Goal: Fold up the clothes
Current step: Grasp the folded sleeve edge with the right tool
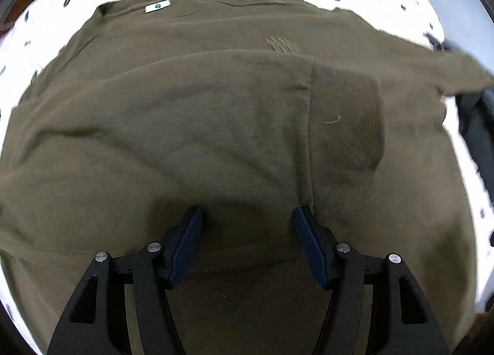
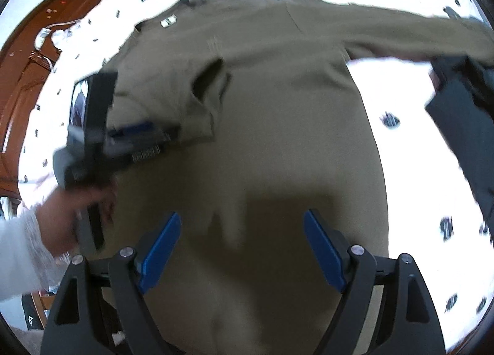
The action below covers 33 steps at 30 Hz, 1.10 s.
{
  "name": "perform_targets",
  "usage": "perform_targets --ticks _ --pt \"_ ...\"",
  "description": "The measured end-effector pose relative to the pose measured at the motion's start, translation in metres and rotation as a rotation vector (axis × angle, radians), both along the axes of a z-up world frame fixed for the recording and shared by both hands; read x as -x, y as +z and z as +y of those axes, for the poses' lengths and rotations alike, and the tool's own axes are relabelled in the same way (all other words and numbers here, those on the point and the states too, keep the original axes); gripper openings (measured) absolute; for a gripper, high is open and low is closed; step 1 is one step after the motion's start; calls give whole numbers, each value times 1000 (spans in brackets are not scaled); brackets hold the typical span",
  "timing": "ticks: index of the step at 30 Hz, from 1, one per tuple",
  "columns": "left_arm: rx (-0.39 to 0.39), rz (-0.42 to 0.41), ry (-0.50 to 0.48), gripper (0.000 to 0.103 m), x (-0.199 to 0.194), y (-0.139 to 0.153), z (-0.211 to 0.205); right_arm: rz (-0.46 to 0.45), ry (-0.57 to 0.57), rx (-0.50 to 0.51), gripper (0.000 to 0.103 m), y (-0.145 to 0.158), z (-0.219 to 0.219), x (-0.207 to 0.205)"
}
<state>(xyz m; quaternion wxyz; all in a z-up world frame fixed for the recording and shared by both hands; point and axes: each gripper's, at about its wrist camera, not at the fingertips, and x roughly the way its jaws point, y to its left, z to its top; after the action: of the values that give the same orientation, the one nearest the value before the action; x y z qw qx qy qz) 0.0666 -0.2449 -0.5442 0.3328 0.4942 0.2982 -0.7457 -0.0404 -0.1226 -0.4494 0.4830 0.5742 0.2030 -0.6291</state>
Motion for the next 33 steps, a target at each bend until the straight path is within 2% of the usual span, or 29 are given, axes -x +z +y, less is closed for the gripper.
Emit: perform_targets --ticks 3,6,8,11,18,24,30,31,33 --pt "16 40 1 57 -20 19 -3 20 49 66 83 7 -25 0" --pt "56 65 18 57 -47 42 -7 22 126 139 70 10 -58 -6" --pt "79 68 37 57 -67 52 -18 16 173 179 58 9 -80 -10" --pt "110 58 72 57 -99 61 -35 -9 207 195 53 0 -108 -14" --pt "153 6 123 57 -151 56 -90 -22 189 166 53 -33 -154 -8" --pt "182 -3 131 57 -169 59 -118 -21 118 147 53 -39 -152 6" --pt "181 -3 140 57 -176 57 -132 -90 103 120 52 -56 -156 12" --pt "179 -2 141 57 -177 57 -133 -104 102 114 50 -59 -159 10" --pt "175 -1 142 57 -180 56 -136 -133 106 103 35 -65 -165 8"
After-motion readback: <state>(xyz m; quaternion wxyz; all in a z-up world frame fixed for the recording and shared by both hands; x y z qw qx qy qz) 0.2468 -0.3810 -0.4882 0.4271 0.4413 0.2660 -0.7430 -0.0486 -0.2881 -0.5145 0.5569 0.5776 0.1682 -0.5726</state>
